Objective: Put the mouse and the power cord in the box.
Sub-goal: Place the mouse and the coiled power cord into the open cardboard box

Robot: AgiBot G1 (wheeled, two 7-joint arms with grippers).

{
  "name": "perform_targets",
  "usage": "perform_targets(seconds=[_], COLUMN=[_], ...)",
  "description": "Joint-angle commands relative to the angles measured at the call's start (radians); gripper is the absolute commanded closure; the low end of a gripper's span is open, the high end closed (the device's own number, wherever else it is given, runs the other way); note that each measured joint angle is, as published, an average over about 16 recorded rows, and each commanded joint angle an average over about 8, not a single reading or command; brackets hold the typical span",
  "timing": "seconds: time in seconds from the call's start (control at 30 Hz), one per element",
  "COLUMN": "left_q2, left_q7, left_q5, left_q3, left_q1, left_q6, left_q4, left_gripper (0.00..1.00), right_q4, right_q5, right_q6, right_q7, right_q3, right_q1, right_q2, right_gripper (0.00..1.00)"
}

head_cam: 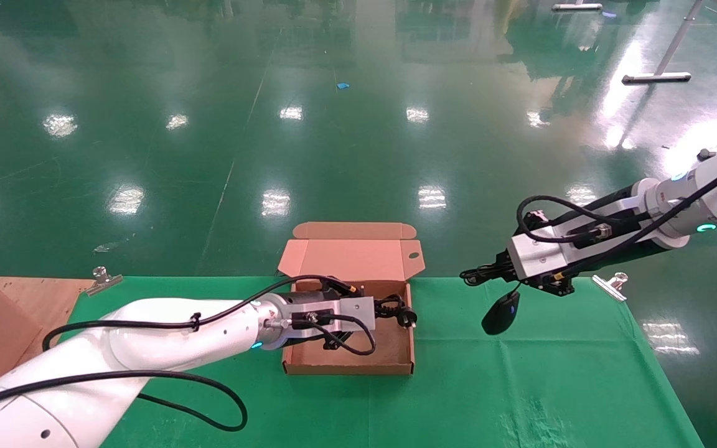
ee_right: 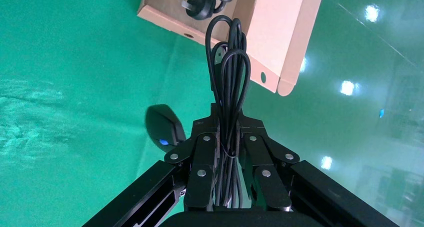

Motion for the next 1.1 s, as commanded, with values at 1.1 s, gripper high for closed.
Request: perform_targets(seconds=[1.1], left_q2=[-0.396], left_q7=[0.299], left_q5=[-0.616], left_q3=[-0.186], left_q1=[-0.043], left_q6=[0.599], left_q4=[0.107], left_gripper=[0.00], right_q4=[0.263], right_q5=[0.076], right_q6=[0.319], right_q7=[0.173], right_q3=[-0.164], right_q1=[-0.154], right_q2=[-0.219], right_gripper=[1.00])
